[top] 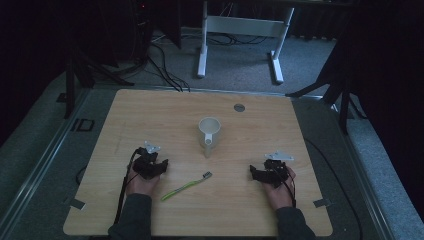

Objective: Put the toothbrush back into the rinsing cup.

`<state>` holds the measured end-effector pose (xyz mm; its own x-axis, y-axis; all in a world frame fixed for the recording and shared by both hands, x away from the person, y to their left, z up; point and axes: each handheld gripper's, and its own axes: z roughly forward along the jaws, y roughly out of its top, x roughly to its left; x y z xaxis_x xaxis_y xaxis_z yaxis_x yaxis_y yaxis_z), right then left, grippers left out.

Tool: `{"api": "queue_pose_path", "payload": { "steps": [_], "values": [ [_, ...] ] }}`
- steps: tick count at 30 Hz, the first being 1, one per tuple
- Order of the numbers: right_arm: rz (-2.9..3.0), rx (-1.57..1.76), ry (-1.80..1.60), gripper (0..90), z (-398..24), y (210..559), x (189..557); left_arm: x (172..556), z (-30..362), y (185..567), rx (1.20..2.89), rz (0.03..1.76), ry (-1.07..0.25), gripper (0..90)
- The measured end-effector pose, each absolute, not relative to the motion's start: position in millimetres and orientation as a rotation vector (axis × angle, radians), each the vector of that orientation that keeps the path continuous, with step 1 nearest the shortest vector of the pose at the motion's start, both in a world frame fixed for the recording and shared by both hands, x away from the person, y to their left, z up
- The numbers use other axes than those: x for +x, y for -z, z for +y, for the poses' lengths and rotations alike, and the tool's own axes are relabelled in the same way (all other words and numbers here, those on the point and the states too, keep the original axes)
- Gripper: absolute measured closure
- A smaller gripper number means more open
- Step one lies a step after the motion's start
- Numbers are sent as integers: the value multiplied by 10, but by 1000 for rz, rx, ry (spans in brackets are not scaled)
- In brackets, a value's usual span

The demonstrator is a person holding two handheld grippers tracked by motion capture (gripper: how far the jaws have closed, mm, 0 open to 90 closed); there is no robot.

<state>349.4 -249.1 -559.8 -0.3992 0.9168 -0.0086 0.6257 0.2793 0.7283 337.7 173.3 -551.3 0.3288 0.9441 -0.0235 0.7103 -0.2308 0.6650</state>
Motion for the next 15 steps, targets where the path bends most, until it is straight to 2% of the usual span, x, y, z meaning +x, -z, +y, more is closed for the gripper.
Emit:
{"api": "queue_pose_path", "payload": {
  "steps": [15],
  "values": [
    [2125, 1387, -912, 204, -2491, 5598, 3494, 3218, 1696, 5236, 2003, 1382, -555, 532]
  ]
}}
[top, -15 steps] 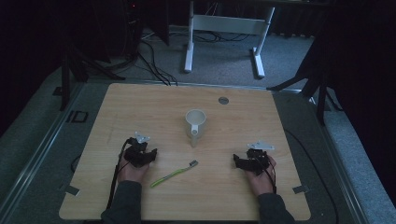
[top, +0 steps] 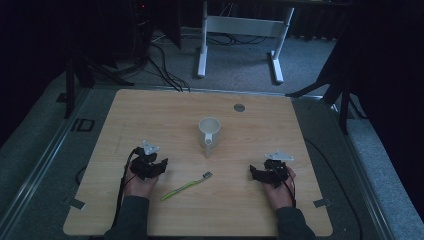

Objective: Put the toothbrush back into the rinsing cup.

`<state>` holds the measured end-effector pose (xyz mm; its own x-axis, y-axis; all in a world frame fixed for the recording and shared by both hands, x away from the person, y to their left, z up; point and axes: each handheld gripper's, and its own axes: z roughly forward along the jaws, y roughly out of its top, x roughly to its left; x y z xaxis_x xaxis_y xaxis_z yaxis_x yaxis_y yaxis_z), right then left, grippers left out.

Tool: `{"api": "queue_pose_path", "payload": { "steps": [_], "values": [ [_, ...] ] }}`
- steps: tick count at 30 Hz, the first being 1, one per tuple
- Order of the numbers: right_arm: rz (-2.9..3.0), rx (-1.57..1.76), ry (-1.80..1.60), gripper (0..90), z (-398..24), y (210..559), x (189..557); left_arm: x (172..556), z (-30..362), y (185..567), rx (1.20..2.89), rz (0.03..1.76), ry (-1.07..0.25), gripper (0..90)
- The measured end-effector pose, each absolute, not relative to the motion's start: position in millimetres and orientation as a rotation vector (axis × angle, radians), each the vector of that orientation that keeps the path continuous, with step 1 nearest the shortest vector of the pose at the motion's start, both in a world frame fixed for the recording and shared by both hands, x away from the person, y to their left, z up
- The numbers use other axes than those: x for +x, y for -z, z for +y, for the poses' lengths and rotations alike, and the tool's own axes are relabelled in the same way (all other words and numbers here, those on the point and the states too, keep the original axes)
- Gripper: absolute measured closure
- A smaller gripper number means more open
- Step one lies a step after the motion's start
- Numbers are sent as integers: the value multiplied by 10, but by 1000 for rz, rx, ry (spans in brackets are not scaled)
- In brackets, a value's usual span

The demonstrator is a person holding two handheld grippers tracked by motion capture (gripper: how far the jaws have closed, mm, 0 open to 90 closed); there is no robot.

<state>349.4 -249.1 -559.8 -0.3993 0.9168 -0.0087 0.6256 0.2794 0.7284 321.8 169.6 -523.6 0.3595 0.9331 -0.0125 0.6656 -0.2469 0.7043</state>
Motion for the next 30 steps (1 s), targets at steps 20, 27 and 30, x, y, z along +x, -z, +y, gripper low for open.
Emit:
{"api": "queue_pose_path", "payload": {
  "steps": [20, 27, 30],
  "values": [
    [2123, 1394, -913, 204, -2487, 5597, 3492, 3146, 1572, 4914, 2021, 1263, -513, 531],
    [2124, 1389, -914, 205, -2488, 5598, 3494, 3160, 1510, 4847, 2044, 1224, -503, 537],
    [2124, 1389, -915, 204, -2488, 5598, 3493, 3178, 1512, 4835, 2060, 1217, -495, 536]
  ]
}}
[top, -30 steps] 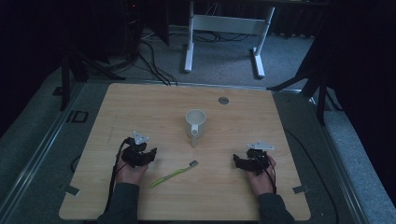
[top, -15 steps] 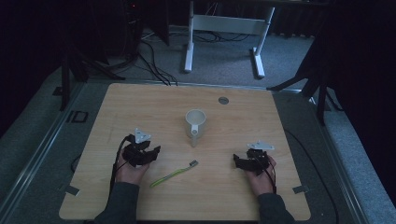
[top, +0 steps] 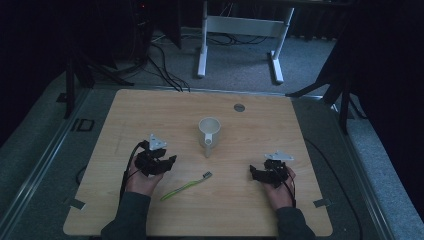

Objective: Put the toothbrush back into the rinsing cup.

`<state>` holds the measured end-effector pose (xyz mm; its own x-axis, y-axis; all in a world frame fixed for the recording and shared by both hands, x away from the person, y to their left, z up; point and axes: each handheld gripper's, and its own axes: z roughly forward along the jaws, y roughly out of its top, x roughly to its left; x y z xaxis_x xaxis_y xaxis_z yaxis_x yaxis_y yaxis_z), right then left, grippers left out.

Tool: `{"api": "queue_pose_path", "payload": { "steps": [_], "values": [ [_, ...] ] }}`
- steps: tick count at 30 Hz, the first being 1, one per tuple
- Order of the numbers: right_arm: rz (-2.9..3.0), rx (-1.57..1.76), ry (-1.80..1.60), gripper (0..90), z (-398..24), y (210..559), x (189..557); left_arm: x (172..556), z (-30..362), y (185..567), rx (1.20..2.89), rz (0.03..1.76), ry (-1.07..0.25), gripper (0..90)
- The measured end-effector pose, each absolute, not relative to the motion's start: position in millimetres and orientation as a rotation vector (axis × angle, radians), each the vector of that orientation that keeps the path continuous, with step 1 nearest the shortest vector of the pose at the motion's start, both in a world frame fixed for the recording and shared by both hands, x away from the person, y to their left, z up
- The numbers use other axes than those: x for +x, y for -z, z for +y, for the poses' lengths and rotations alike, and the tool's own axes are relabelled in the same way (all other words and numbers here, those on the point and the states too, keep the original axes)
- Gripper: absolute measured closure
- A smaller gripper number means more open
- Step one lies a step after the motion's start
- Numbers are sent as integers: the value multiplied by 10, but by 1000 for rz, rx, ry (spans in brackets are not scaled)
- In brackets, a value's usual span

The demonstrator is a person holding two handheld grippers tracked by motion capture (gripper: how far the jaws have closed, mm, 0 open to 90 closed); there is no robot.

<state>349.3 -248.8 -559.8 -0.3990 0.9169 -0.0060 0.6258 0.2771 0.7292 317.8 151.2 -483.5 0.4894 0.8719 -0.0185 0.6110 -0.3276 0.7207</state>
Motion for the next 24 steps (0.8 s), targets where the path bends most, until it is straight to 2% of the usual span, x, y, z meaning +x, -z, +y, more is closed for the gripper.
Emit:
{"api": "queue_pose_path", "payload": {
  "steps": [24],
  "values": [
    [2126, 1388, -915, 204, -2488, 5598, 3493, 3146, 1476, 4709, 2153, 1141, -442, 580]
  ]
}}
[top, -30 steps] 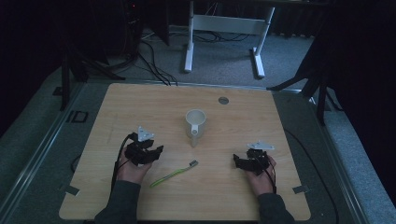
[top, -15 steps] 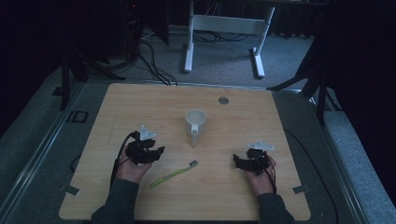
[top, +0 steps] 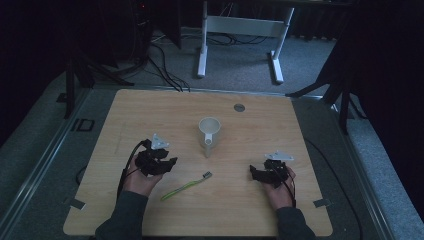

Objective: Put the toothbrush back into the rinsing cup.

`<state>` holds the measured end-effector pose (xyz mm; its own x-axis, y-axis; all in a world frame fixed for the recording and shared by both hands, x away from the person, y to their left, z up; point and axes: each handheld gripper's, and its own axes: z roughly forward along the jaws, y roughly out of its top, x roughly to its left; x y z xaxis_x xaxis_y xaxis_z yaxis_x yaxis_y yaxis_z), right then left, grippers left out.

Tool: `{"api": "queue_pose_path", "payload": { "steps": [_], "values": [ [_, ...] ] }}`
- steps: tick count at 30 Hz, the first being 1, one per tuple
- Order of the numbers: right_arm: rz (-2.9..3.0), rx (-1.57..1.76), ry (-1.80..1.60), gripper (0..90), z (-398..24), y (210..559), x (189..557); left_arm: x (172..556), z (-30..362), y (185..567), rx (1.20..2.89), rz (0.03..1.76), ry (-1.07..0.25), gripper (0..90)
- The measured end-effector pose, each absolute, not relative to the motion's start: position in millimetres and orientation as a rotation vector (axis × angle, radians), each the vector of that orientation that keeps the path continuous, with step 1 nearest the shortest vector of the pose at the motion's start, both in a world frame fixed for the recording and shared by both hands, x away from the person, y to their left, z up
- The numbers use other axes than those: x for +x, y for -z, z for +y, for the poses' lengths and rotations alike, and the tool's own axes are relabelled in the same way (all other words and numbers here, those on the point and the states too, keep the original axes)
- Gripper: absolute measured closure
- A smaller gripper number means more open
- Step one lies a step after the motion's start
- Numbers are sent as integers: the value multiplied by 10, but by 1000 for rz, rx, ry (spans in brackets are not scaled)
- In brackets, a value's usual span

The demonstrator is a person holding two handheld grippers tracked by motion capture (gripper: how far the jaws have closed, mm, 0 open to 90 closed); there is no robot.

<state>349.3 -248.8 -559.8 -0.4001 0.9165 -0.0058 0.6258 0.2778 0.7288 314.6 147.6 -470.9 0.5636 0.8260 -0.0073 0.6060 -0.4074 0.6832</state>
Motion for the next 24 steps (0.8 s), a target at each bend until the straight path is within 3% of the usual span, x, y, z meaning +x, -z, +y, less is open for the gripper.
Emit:
{"api": "queue_pose_path", "payload": {
  "steps": [24],
  "values": [
    [2129, 1386, -914, 205, -2487, 5597, 3492, 3203, 1230, 4675, 2255, 1071, -383, 593]
  ]
}}
